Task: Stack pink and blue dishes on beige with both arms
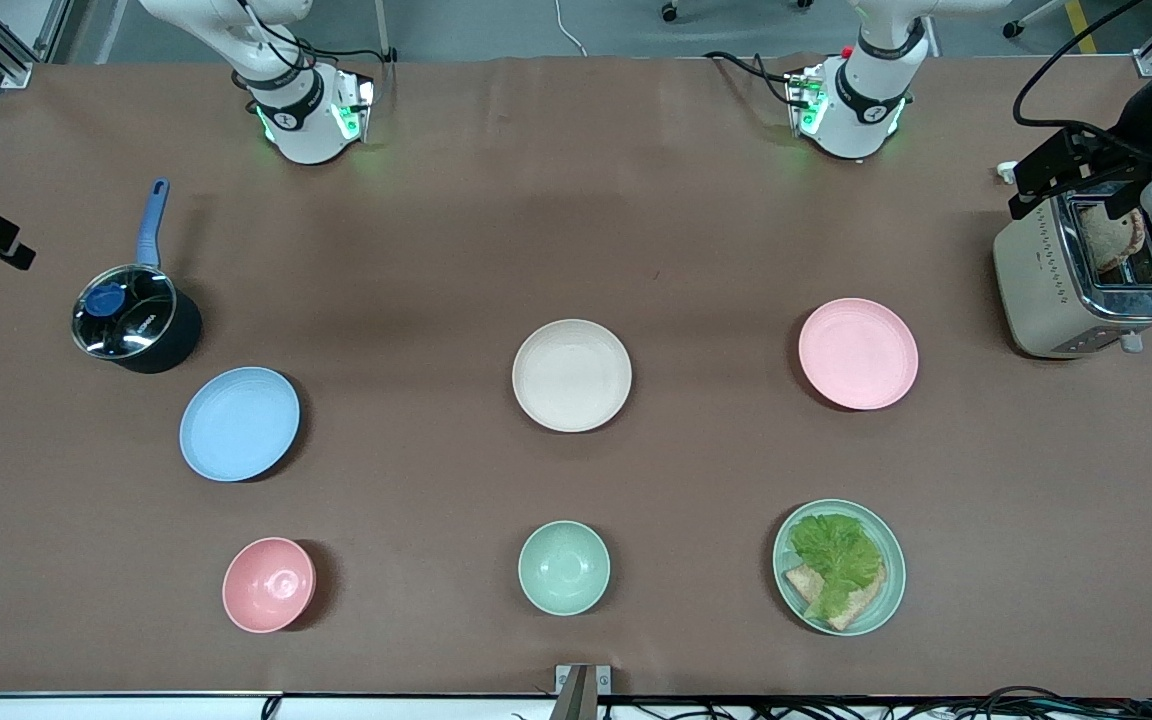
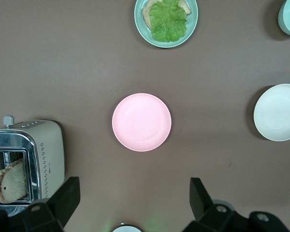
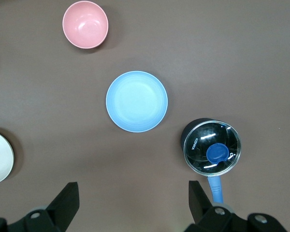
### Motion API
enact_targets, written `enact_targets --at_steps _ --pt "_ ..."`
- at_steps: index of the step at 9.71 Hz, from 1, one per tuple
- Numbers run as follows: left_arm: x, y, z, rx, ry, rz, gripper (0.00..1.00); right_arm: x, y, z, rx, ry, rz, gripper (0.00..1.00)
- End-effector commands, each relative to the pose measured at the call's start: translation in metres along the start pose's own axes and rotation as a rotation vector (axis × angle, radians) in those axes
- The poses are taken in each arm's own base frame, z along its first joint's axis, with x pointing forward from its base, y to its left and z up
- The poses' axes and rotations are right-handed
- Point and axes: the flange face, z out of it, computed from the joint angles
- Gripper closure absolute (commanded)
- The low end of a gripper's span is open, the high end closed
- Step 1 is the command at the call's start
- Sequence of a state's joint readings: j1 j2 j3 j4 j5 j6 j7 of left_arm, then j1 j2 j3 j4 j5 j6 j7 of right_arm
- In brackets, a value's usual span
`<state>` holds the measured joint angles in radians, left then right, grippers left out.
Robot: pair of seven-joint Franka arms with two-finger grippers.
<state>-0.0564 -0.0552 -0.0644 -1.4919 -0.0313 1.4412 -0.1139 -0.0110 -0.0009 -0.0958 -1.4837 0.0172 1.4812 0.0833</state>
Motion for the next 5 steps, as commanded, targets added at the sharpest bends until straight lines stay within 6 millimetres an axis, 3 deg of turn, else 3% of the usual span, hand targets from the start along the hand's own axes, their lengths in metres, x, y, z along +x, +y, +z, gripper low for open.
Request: enact_targets --at_steps 1,3,5 --pt "0.001 0.000 0.014 0.003 -0.020 0.019 0.00 0.000 0.003 -0.001 -0.009 -0.010 -0.005 0.00" --pt "0.006 -0.003 0.021 0.004 -0.028 0.021 0.00 0.000 0.003 -0.001 -0.009 -0.010 -0.005 0.00" --pt "0.017 -0.026 0.038 -0.002 -0.051 -0.015 0.03 0.005 0.005 0.005 -0.019 -0.017 -0.001 0.00"
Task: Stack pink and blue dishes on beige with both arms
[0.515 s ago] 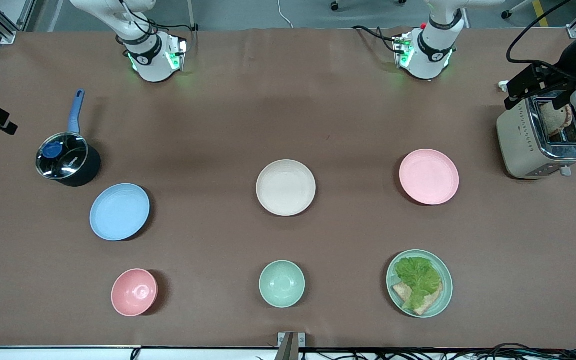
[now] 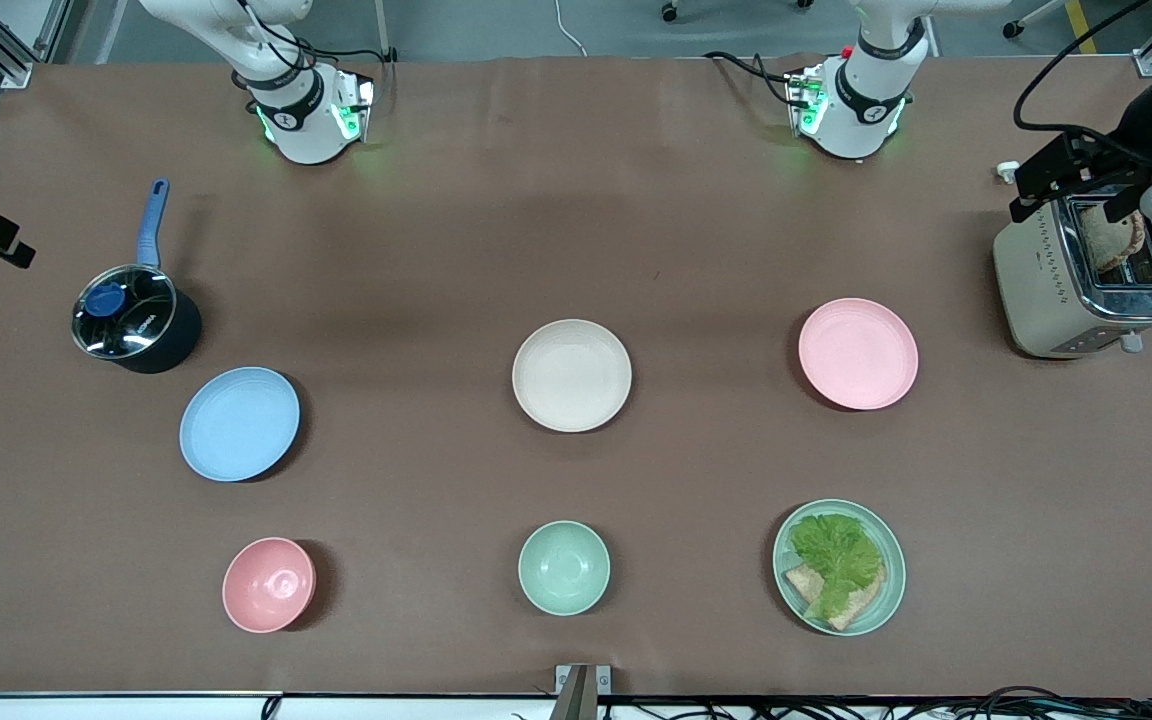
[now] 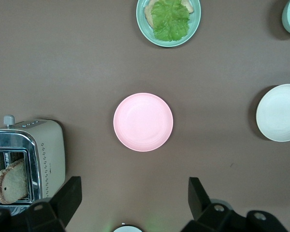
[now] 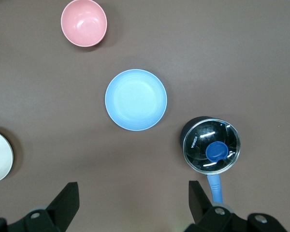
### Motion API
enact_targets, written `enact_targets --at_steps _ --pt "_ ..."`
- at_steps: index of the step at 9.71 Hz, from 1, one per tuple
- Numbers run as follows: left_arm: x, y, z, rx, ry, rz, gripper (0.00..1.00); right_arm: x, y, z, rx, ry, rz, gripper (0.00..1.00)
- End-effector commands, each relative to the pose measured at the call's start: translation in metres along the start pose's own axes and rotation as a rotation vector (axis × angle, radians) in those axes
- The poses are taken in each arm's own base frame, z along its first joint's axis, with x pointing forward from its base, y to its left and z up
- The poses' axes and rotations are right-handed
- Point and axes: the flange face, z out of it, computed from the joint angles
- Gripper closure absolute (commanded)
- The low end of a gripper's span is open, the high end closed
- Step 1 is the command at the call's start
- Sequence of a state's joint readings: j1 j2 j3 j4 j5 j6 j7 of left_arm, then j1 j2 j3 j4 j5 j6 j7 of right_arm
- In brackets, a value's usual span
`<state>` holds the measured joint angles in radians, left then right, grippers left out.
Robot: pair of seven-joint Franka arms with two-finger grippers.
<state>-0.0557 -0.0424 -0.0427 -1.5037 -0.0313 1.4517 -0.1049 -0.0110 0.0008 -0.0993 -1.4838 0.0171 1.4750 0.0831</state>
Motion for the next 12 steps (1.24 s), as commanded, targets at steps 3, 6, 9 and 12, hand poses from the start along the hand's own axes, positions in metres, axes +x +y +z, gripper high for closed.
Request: enact_targets --at_steps 3,6,9,12 --pt "0.027 -0.049 0.140 -0.005 -0.043 0.009 0.02 0.051 0.037 0.069 -0.005 -0.048 -0.046 0.00" --pt "0.023 -0.086 0.277 -0.123 -0.088 0.060 0.00 0.105 0.093 0.204 0.203 -0.080 -0.033 0.00" --pt "-0.007 -0.101 0.396 -0.099 -0.050 0.070 0.00 0.110 0.129 0.330 0.336 -0.064 -0.049 0.00" --pt "-0.021 -0.119 0.460 -0.093 -0.103 0.007 0.16 0.104 0.123 0.423 0.353 -0.070 -0.040 0.00"
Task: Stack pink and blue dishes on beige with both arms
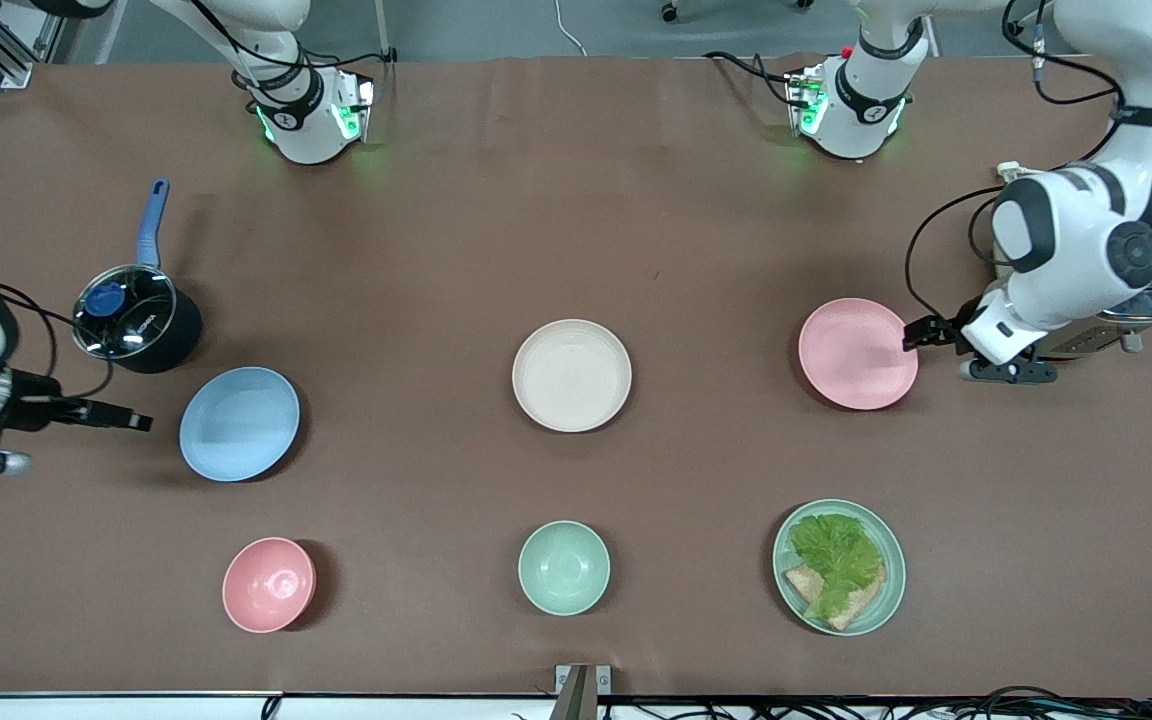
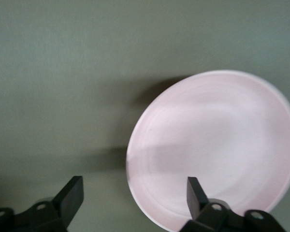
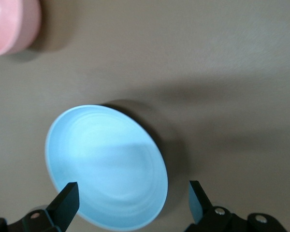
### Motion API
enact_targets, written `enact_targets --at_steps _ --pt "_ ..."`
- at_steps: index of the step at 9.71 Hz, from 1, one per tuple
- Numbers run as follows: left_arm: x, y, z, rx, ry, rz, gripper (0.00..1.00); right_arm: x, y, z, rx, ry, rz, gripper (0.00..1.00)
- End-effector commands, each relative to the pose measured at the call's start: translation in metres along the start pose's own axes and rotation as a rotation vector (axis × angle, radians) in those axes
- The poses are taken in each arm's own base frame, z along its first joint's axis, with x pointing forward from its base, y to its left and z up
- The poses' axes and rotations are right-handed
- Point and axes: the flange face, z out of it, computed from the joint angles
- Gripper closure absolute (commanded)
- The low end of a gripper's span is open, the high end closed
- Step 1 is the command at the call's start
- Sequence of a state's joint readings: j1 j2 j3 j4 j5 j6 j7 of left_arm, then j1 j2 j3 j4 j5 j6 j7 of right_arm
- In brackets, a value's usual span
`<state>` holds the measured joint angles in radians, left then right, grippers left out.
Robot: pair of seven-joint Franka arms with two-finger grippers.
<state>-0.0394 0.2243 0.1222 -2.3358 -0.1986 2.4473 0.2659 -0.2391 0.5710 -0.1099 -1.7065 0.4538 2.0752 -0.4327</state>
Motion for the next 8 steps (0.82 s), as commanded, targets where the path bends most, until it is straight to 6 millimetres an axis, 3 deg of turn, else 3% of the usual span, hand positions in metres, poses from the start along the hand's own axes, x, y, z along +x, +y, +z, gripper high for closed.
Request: enact_targets --at_steps 1,2,4,5,6,7,8 --pt "-0.006 -0.010 0.040 -0.040 -0.041 -0.062 0.20 -0.009 0.015 0.028 0.003 0.023 -0.055 0.00" --pt "-0.007 -0.012 0.048 -0.056 -0.044 -0.085 0.25 -0.010 0.029 0.041 0.010 0.040 -0.076 0.01" --pt "-0.008 -0.016 0.062 -0.075 -0.043 -0.126 0.32 -0.021 0.024 0.066 0.067 0.023 -0.046 0.20" --pt "-0.007 -0.015 0.067 -0.085 -0.036 -0.144 0.43 -0.032 0.029 0.076 0.084 -0.003 -0.026 0.41" --pt "-0.007 -0.016 0.067 -0.093 -0.031 -0.144 0.62 -0.041 0.035 0.080 0.089 -0.016 -0.032 0.59" --pt "-0.006 -0.016 0.063 -0.094 -0.021 -0.137 0.83 -0.040 0.042 0.077 0.091 -0.006 -0.039 0.82" --pt "-0.004 -0.016 0.053 -0.095 -0.001 -0.129 0.95 -0.036 0.038 0.074 0.091 0.000 -0.030 0.98"
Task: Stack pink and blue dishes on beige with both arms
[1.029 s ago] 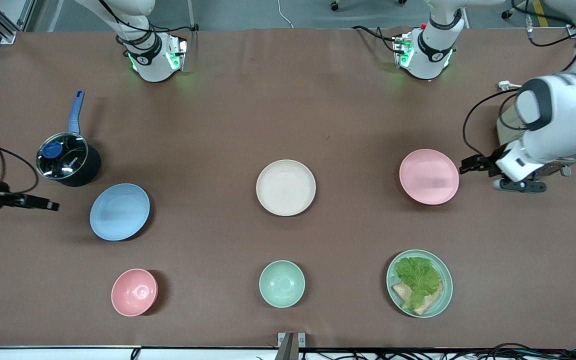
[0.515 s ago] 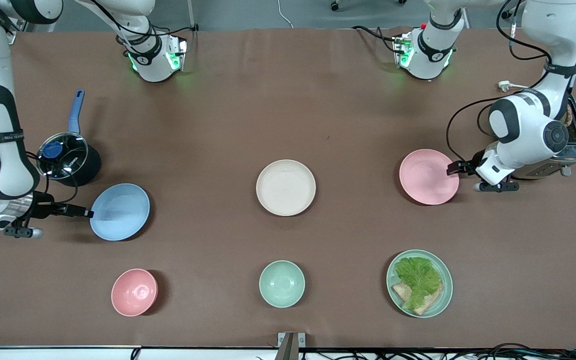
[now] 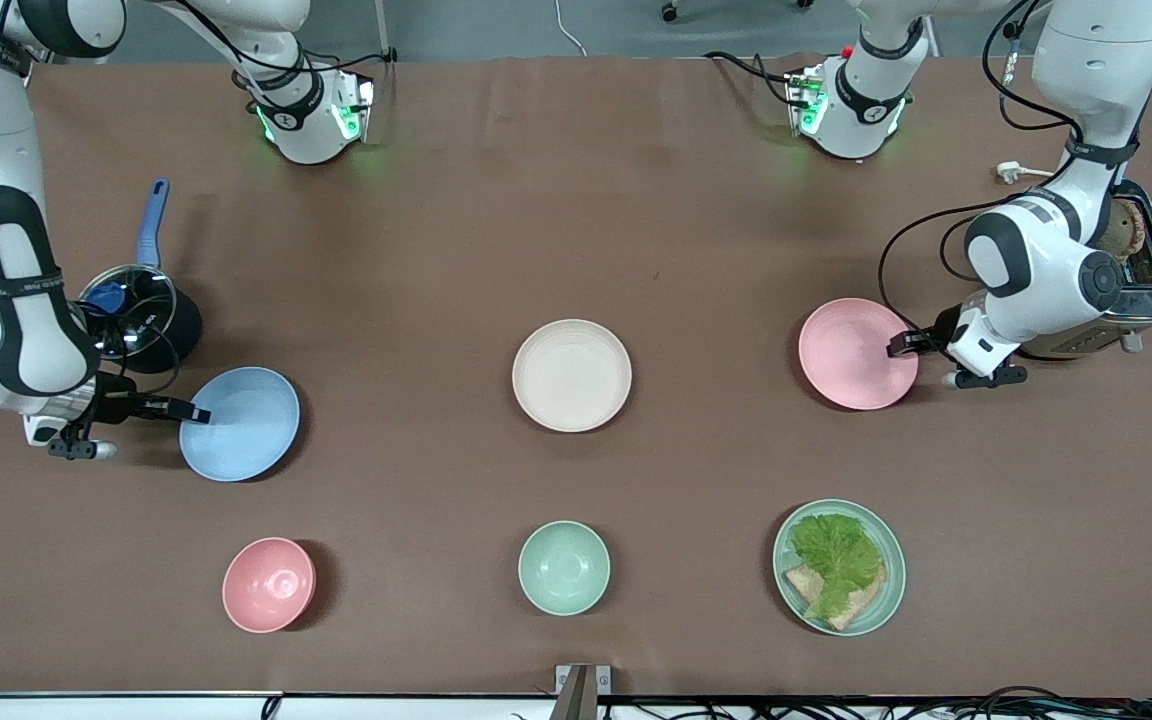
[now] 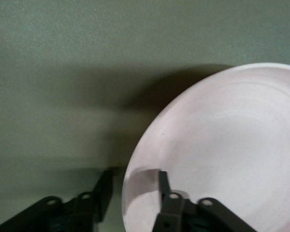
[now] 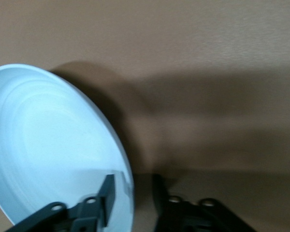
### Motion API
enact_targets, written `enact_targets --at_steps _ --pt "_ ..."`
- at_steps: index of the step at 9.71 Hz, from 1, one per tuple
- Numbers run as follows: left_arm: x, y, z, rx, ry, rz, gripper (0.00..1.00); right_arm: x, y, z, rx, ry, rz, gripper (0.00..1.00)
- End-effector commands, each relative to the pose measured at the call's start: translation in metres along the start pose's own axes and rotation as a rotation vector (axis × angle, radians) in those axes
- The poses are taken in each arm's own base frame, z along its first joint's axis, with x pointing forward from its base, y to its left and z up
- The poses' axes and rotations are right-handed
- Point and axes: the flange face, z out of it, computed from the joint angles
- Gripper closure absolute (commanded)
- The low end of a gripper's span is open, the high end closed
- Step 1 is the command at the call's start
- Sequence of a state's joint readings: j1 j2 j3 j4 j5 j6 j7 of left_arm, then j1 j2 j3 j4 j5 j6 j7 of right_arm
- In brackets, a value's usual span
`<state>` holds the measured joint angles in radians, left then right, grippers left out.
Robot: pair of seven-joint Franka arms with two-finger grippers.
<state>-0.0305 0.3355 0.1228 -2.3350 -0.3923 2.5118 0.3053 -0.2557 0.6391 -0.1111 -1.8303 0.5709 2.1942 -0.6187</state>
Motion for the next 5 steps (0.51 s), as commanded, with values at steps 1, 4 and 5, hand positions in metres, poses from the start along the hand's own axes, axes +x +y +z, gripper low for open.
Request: enact_targets --at_steps 1,4,5 --pt "0.001 0.003 -0.014 -0.014 0.036 0.025 1.00 -0.002 -0.007 -0.009 0.045 0.008 0.047 0.99" --pt "0.006 0.067 -0.052 -0.068 0.040 0.114 1.00 0.024 -0.034 -0.062 0.083 -0.035 0.096 0.99" --pt "0.004 0.104 -0.060 -0.080 0.052 0.139 1.00 0.034 -0.041 -0.090 0.051 -0.050 0.059 0.99"
